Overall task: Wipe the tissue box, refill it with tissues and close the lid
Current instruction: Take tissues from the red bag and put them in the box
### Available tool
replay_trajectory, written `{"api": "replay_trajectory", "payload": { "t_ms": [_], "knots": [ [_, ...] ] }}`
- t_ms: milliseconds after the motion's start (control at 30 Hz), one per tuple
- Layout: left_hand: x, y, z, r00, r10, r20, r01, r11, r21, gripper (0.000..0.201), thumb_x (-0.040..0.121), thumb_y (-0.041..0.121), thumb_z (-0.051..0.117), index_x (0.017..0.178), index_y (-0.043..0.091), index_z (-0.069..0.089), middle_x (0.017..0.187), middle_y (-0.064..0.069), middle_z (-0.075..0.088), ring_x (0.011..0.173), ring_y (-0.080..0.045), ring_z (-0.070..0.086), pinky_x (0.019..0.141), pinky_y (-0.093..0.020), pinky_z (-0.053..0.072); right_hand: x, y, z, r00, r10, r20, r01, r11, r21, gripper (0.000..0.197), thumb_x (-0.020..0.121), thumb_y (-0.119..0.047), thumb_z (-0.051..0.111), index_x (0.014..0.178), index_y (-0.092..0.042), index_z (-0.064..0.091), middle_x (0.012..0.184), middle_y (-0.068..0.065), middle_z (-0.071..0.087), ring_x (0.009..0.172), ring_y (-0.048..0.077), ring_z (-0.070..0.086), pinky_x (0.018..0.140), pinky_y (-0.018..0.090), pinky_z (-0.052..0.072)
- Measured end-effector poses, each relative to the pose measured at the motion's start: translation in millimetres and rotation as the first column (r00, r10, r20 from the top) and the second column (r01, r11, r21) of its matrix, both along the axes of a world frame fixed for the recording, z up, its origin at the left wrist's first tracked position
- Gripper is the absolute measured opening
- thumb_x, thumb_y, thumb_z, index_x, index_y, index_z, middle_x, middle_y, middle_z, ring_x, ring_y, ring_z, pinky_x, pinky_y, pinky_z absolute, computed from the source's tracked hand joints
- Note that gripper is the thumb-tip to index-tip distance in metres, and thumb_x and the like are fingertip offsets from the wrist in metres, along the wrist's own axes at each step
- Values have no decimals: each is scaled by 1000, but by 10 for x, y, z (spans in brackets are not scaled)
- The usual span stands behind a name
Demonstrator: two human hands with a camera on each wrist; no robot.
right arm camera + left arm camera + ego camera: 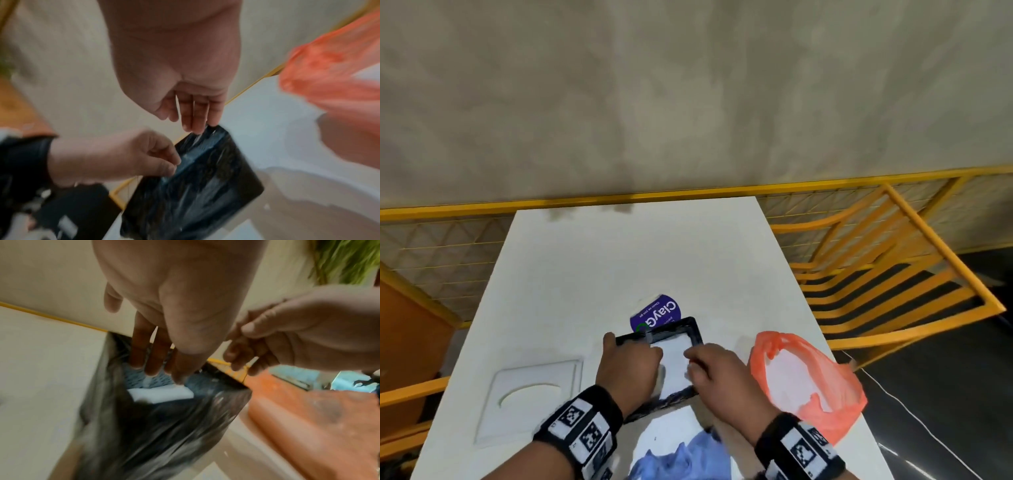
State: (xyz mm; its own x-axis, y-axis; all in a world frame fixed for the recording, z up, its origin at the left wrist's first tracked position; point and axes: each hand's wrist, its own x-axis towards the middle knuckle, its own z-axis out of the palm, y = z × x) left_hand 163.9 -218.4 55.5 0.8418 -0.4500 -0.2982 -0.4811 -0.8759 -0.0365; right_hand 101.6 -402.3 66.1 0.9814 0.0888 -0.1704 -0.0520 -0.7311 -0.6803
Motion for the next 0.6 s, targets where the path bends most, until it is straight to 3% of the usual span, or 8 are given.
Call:
{"api": "replay_trajectory", "payload": {
  "t_ms": [33, 100, 233, 333, 400, 467, 533, 600],
  "knots": [
    [12, -100, 36, 998, -34, 50, 39, 995, -96, 20, 69, 23, 62, 59, 27, 45, 60, 0, 61, 58, -26, 62, 70, -37, 34, -116, -202, 35, 995, -89, 53, 88, 996, 17, 27, 93, -24, 48, 115, -23, 65, 108, -7, 65, 100, 8, 58, 87, 23, 44],
    [-48, -437, 141, 984, -176, -36, 155, 931, -330, 12, 82, 25, 58, 71, 26, 53, 81, -2, 69, 77, -25, 66, 67, -34, 40, -376, -654, 32, 965, -249, 87, 253, 967, -33, 23, 94, -20, 51, 108, -25, 67, 104, -11, 66, 96, 5, 58, 83, 18, 43],
    [-269, -1347, 170, 856, -376, -354, 86, 779, -620, 27, 94, 22, 49, 110, 23, 70, 113, 6, 72, 104, -10, 62, 91, -26, 47, -741, -1252, -205, 938, -345, -36, 329, 918, -222, 26, 96, -17, 48, 111, -25, 67, 110, -7, 67, 101, 10, 58, 84, 22, 43],
    [-310, -1946, -72, 808, -375, -455, 51, 813, -579, 28, 94, 12, 50, 111, 20, 71, 114, 2, 72, 105, -13, 63, 92, -30, 50, -857, -1360, -377, 929, -357, -96, 326, 914, -242, 31, 96, -15, 44, 111, -27, 68, 108, -7, 66, 97, 7, 57, 78, 19, 40],
    [-279, -2248, -219, 835, -360, -416, 130, 864, -486, 31, 89, 6, 52, 112, 16, 70, 115, -4, 70, 107, -22, 64, 92, -34, 51, -899, -1428, -401, 926, -361, -111, 325, 912, -250, 32, 95, -12, 42, 87, -35, 63, 89, -13, 59, 79, -3, 48, 66, 13, 34],
    [-242, -2448, -319, 885, -335, -325, 220, 913, -342, 31, 85, 6, 59, 113, 15, 68, 117, -6, 68, 109, -27, 63, 93, -36, 51, -914, -1491, -401, 927, -349, -140, 299, 910, -288, 36, 92, -8, 39, 66, -33, 39, 71, -11, 41, 67, 1, 38, 56, 14, 29],
    [-209, -2572, -370, 920, -338, -197, 310, 937, -159, 34, 86, 12, 61, 119, 15, 66, 123, -8, 65, 113, -29, 61, 96, -37, 50, -917, -1561, -419, 921, -355, -158, 296, 904, -309, 26, 90, -6, 39, 76, -28, 45, 81, -4, 48, 81, 13, 47, 58, 15, 30],
    [-185, -2652, -381, 939, -300, -165, 297, 954, -43, 38, 88, 18, 59, 126, 14, 61, 129, -10, 61, 118, -30, 58, 97, -40, 48, -907, -1613, -452, 915, -361, -182, 297, 906, -303, 21, 90, -8, 40, 100, -18, 56, 107, 6, 57, 101, 20, 55, 75, 20, 38]
  ]
}}
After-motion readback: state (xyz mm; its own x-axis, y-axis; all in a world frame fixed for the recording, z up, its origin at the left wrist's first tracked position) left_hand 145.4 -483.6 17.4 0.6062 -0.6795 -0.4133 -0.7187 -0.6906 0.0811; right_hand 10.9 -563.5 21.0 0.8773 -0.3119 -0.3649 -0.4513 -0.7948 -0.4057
